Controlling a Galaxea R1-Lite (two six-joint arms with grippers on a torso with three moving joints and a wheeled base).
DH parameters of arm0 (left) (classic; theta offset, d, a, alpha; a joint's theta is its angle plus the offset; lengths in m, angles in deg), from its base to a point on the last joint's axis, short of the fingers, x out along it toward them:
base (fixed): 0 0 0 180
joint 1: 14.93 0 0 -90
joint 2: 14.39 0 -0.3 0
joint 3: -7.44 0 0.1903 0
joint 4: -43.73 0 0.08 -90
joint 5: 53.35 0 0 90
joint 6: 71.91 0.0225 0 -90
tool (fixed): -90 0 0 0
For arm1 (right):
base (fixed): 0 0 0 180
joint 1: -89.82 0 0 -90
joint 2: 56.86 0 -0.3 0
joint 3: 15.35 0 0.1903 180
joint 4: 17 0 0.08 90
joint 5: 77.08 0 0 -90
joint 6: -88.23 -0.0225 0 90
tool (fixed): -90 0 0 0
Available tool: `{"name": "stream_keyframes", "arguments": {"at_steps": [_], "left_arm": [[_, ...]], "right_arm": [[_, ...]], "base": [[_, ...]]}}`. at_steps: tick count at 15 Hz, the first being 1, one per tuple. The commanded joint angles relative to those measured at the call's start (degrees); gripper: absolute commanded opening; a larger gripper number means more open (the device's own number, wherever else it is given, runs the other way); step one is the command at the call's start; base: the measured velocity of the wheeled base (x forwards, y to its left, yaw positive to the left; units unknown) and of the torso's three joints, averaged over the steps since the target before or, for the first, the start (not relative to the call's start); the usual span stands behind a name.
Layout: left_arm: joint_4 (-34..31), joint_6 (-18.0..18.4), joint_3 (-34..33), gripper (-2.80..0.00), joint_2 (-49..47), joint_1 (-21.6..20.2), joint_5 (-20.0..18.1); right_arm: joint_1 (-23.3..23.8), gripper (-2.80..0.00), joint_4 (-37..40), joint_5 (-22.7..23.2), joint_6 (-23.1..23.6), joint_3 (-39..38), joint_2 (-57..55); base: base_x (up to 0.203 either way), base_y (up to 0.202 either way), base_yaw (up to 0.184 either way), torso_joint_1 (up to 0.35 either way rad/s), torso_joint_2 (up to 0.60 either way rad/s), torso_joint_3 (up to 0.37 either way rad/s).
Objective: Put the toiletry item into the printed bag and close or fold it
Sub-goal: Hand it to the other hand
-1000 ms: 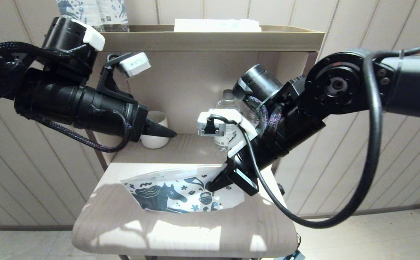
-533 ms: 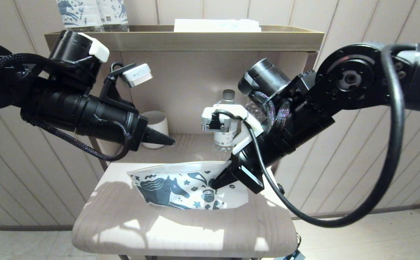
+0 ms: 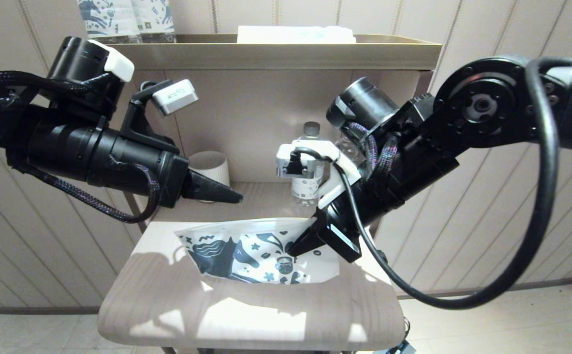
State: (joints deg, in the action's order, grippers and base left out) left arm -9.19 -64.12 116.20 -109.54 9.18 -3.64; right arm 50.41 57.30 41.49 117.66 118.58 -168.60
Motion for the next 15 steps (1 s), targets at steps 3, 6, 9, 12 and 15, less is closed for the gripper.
{"name": "stream_keyframes", "arguments": {"at_steps": [3,6,9,12,15], "left_arm": [[0.76,2.72,-3.48,0.0,1.26,-0.07,-1.36],[3.11,13.27,-10.46,0.0,1.21,-0.03,-6.93],[3.87,16.99,-12.0,0.0,0.42,-0.12,-9.6],[3.84,17.57,-12.09,0.0,-0.12,-0.12,-9.81],[3.74,20.05,-12.82,0.0,-1.39,-0.05,-10.73]], "right_arm": [[-0.05,-2.8,-0.12,0.25,0.19,0.18,0.29],[-0.31,-2.8,-0.04,0.25,0.19,0.19,0.65],[-0.56,-2.8,0.39,0.25,0.27,-0.06,1.08],[-0.58,-2.8,0.4,0.25,0.28,-0.17,1.08],[-0.67,-2.8,0.4,0.25,0.37,-0.17,1.18]], "base": [[0.0,0.0,0.0,0.0,0.0,0.0],[0.0,0.0,0.0,0.0,0.0,0.0],[0.0,0.0,0.0,0.0,0.0,0.0],[0.0,0.0,0.0,0.0,0.0,0.0],[0.0,0.0,0.0,0.0,0.0,0.0]]}}
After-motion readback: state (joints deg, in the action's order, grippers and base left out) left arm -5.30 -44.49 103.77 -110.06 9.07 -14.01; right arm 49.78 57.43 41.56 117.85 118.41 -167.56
